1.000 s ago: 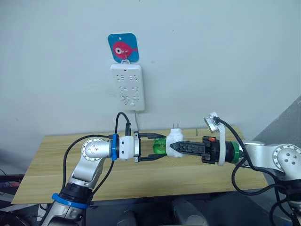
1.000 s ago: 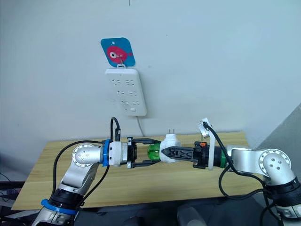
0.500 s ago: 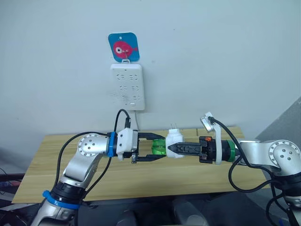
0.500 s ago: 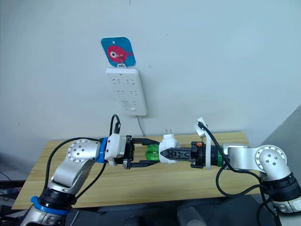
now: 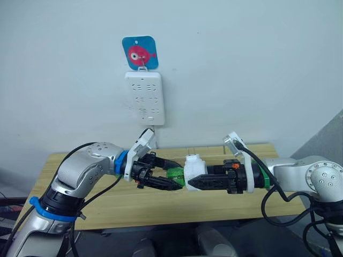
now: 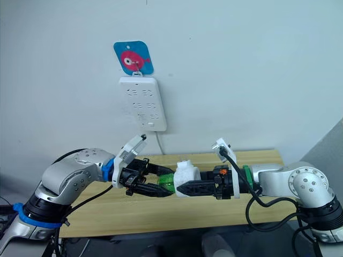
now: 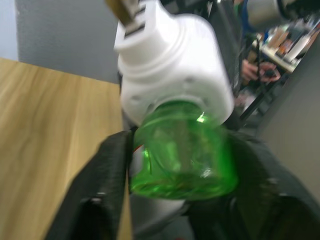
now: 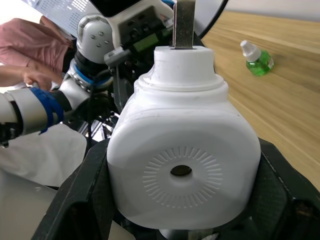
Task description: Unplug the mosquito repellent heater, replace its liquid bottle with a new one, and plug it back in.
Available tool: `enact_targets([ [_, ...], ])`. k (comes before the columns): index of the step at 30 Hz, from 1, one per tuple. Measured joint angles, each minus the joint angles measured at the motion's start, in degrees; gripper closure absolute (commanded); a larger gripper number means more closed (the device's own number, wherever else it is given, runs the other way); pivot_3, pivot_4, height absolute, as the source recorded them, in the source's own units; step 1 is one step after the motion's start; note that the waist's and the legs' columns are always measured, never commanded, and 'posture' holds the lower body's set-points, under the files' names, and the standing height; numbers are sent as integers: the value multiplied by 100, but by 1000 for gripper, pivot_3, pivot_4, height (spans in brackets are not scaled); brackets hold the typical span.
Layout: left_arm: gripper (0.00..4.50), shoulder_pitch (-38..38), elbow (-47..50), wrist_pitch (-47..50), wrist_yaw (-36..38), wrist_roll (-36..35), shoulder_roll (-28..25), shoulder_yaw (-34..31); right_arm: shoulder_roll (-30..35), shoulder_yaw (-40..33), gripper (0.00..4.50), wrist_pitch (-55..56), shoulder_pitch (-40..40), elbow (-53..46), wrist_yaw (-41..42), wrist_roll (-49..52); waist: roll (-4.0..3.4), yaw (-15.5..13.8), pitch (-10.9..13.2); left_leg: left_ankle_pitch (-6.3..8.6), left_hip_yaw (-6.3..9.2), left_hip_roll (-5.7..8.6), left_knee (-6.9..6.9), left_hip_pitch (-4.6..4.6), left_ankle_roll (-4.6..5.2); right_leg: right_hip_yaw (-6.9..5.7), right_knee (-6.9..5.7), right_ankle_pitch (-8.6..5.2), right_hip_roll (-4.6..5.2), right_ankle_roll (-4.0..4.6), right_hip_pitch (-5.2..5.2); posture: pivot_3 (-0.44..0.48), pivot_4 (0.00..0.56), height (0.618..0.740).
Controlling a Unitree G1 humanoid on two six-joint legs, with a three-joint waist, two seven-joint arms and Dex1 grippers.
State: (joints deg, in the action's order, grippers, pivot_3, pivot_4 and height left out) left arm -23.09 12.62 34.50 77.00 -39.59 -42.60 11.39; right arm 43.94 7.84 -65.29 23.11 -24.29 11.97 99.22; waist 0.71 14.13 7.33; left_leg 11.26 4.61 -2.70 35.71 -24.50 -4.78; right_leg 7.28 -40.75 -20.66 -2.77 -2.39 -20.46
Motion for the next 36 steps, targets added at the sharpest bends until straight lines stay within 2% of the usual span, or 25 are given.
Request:
enact_targets([
  [4, 618, 383, -23, -1069, -12, 546, 84, -131, 22, -103, 1483, 122, -215, 35, -113, 217, 0, -13, 0, 0, 1, -1, 2, -8, 0, -1, 0, 0, 1, 0, -4, -240, 69, 733],
  [11, 618, 1330, 23, -3284, -389, 1339, 643, -681, 137, -361, 1483, 500, -669, 235, -642, 827, 1, -23, -1, 0, -3, 0, 8, -10, 0, 4, -3, 0, 4, 0, -4, -236, 67, 733],
  [17, 618, 1334, -194, -4503, -696, 1804, 1225, -690, 137, -429, 1483, 700, -804, 241, -901, 1042, 2, -66, -1, -1, -4, 4, 26, -10, 0, 7, -7, 2, 4, -2, 2, -237, 67, 733],
  [21, 618, 982, -527, -4901, -868, 2039, 1527, -540, 136, -429, 1483, 726, -826, 225, -974, 1117, 2, -77, -1, -1, -5, 4, 28, -10, 0, 8, -8, 5, 4, -7, 3, -248, 67, 733],
  [25, 618, 828, -753, -5092, -880, 2096, 1598, -420, 140, -429, 1483, 754, -841, 217, -1000, 1168, 1, -63, -2, 0, -2, 3, 25, -10, 0, 4, -10, 5, 2, -7, 1, -248, 67, 733],
  [28, 1202, 790, -849, -5124, -851, 2090, 1597, -331, 140, -429, 1483, 755, -842, 206, -1044, 1178, 1, -63, -2, -1, -1, 2, 25, -10, 0, 3, -10, 5, 2, -7, 1, -256, 69, 733],
  [31, 2087, 772, -843, -5078, -740, 2039, 1573, -261, 142, -429, 1483, 764, -846, 205, -1088, 1180, 1, -61, -2, -1, -2, 3, 27, -10, 0, 5, -11, 5, 2, -7, 1, -257, 69, 733],
  [35, 2150, 742, -759, -4801, -627, 1899, 1467, -248, 141, -425, 1483, 761, -848, 178, -1089, 1180, 1, -57, -2, -1, -1, 2, 28, -9, 0, 4, -14, 5, 2, -7, 1, -257, 70, 733],
  [36, 2150, 706, -610, -4370, -598, 1740, 1279, -178, 151, -414, 1483, 732, -849, 151, -1077, 1158, 2, -53, -2, -1, 1, 1, 27, -10, 0, 3, -16, 5, 1, -7, 0, -257, 70, 733],
])
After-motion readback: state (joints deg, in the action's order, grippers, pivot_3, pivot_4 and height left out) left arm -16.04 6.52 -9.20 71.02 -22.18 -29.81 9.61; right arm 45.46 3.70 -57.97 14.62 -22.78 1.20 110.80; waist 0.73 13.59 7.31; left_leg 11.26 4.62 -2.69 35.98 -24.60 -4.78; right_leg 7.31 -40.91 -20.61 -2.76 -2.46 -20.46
